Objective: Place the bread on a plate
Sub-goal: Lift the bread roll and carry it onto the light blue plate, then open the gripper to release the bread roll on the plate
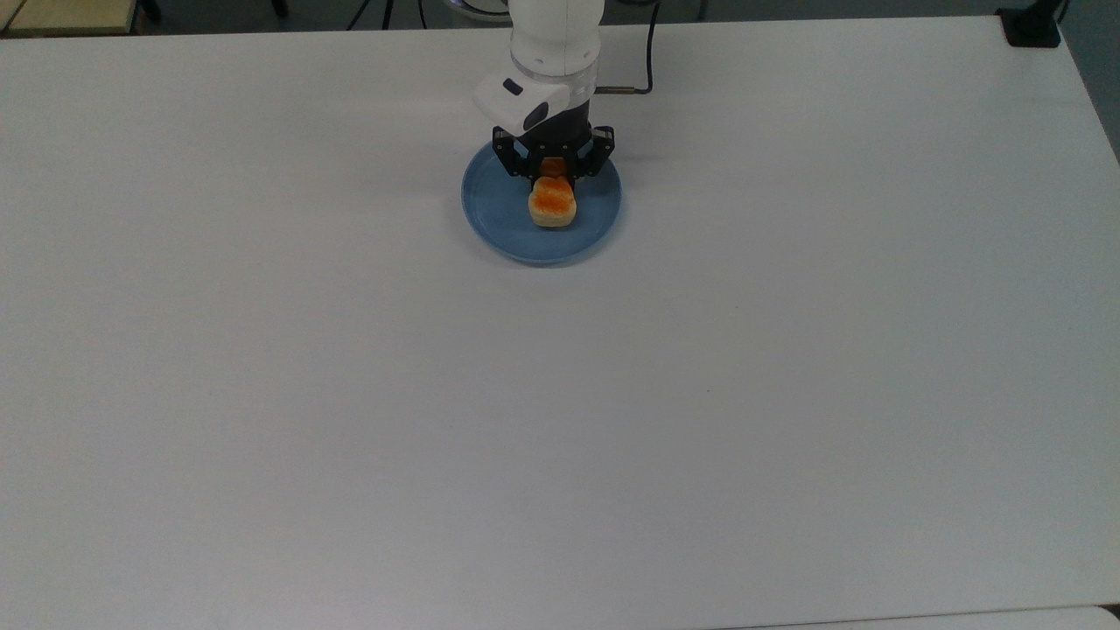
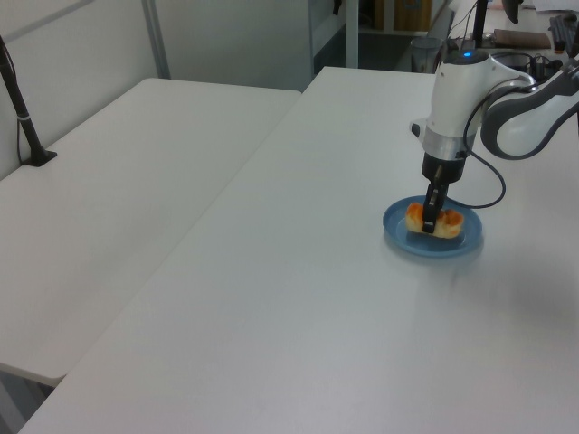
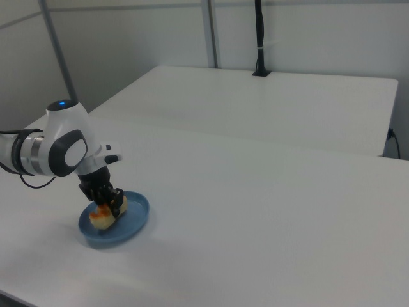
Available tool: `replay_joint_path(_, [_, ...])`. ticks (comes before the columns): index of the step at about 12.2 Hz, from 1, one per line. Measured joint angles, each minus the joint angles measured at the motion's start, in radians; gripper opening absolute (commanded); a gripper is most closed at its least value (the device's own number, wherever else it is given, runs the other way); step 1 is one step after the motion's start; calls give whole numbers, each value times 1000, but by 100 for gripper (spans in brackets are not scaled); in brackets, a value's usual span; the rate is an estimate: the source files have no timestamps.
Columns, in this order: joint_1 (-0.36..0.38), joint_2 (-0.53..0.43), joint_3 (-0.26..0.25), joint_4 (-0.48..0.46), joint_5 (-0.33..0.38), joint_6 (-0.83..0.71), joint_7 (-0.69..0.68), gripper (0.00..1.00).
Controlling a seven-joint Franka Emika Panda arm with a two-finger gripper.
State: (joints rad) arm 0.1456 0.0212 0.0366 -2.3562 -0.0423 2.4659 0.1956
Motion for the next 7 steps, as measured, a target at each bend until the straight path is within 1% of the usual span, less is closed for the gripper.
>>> replay_joint_path(1, [-2,13,-1,6,0,2,1,63])
replay_joint_path(3, [-3,34,-3,22,0,3,1,77])
replay_joint_path(5, [-7,38,-3,31,0,3,-16,98])
replay_joint_path(6, [-8,38,-3,36,0,3,-20,100])
replay_joint_path(7, [-11,38,-3,44,0,3,-21,100])
